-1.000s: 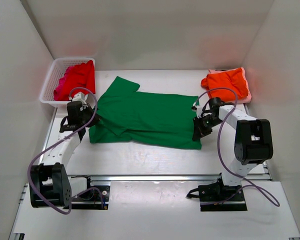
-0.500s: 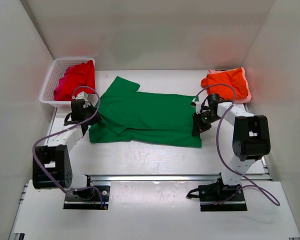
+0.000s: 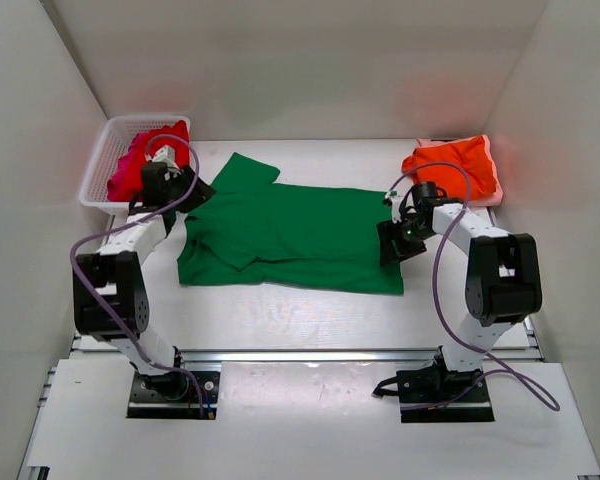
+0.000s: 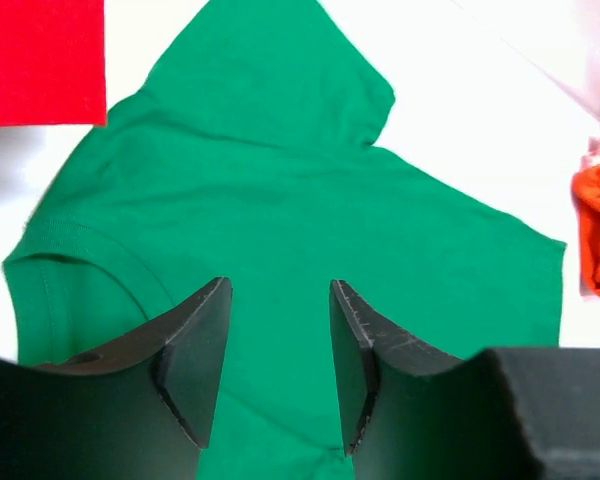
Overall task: Fold and stack the t-shirts
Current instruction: Fold the flattened tshirt in 1/3 of the way
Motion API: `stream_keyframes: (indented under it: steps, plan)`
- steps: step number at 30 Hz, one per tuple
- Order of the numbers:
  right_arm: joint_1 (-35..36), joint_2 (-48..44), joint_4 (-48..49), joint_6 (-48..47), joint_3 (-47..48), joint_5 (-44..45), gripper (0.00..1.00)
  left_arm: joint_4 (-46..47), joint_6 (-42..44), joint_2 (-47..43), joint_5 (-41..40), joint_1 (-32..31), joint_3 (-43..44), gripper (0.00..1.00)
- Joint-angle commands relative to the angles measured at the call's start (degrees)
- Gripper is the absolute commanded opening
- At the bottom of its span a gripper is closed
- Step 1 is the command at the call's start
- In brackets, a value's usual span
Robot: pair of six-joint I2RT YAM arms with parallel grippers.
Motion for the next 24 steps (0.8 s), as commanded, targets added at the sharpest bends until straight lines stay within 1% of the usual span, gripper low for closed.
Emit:
stream_keyframes:
  steps: [1, 2, 3, 4, 5, 6, 7, 8, 9, 11, 14, 16, 19, 21, 22, 24]
  plan:
    - [0.28, -8.44, 5.21, 6.65, 1.20, 10.80, 0.64, -4.80, -0.10, -10.48, -0.76, -0.87, -3.09, 0.55]
    - [-0.24, -9.84, 5.21, 9.63, 1.03, 11.70, 0.66, -7.01, 1.29, -14.16, -0.76, -1.05, -6.06, 0.56]
    - [-0.25, -11.95, 5.73, 10.97, 0.68, 11.54, 0.64, -9.73, 1.48, -17.41, -1.20, -1.05, -9.22, 0.55]
    - [-0.34, -12.58, 6.35, 12.81, -0.28, 10.06, 0.63, -10.63, 1.74, -19.10, -1.46, -1.40, -10.21, 0.55]
    - [-0.08, -14.76, 6.70, 14.83, -2.03, 9.87, 0.58, -12.29, 2.09, -22.16, -1.29, -1.40, -13.00, 0.54]
    - [1.75, -17.13, 8.18, 17.03, -3.27, 9.95, 0.55, -12.92, 2.71, -25.06, -2.07, -1.40, -16.43, 0.53]
    - [3.69, -19.42, 10.90, 19.31, -6.41, 9.52, 0.52, -12.92, 3.15, -26.13, -3.30, -2.01, -19.33, 0.52]
    - [6.32, -20.22, 11.97, 20.90, -9.14, 8.99, 0.49, -12.84, 3.06, -28.15, -3.49, -1.76, -20.58, 0.52]
    - [7.30, -21.27, 14.24, 22.39, -10.82, 8.55, 0.49, -12.66, 3.15, -28.60, -4.10, -4.19, -22.42, 0.51]
    - [10.11, -21.72, 19.51, 26.52, -15.39, 5.92, 0.47, -12.05, 3.68, -27.03, -7.34, -5.35, -24.02, 0.50]
    - [12.93, -19.80, 24.79, 29.52, -17.86, 5.12, 0.47, -10.99, 4.03, -22.20, -8.93, -6.33, -24.72, 0.47]
    - [13.02, -18.21, 27.60, 30.40, -19.26, 5.21, 0.46, -10.12, 3.68, -19.04, -10.33, -6.50, -24.63, 0.45]
    - [12.24, -16.28, 30.43, 32.07, -21.47, 5.04, 0.43, -10.37, 4.81, -16.66, -14.46, -8.08, -24.72, 0.42]
    - [12.14, -15.40, 28.86, 32.07, -22.26, 5.73, 0.42, -12.29, 6.05, -15.78, -15.44, -9.22, -24.72, 0.41]
    - [12.14, -14.79, 27.64, 31.47, -22.61, 6.43, 0.43, -14.40, 6.49, -14.73, -17.79, -9.49, -24.11, 0.40]
    - [11.71, -14.69, 23.86, 31.46, -23.06, 6.87, 0.42, -18.69, 9.38, -13.67, -17.46, -9.49, -21.92, 0.39]
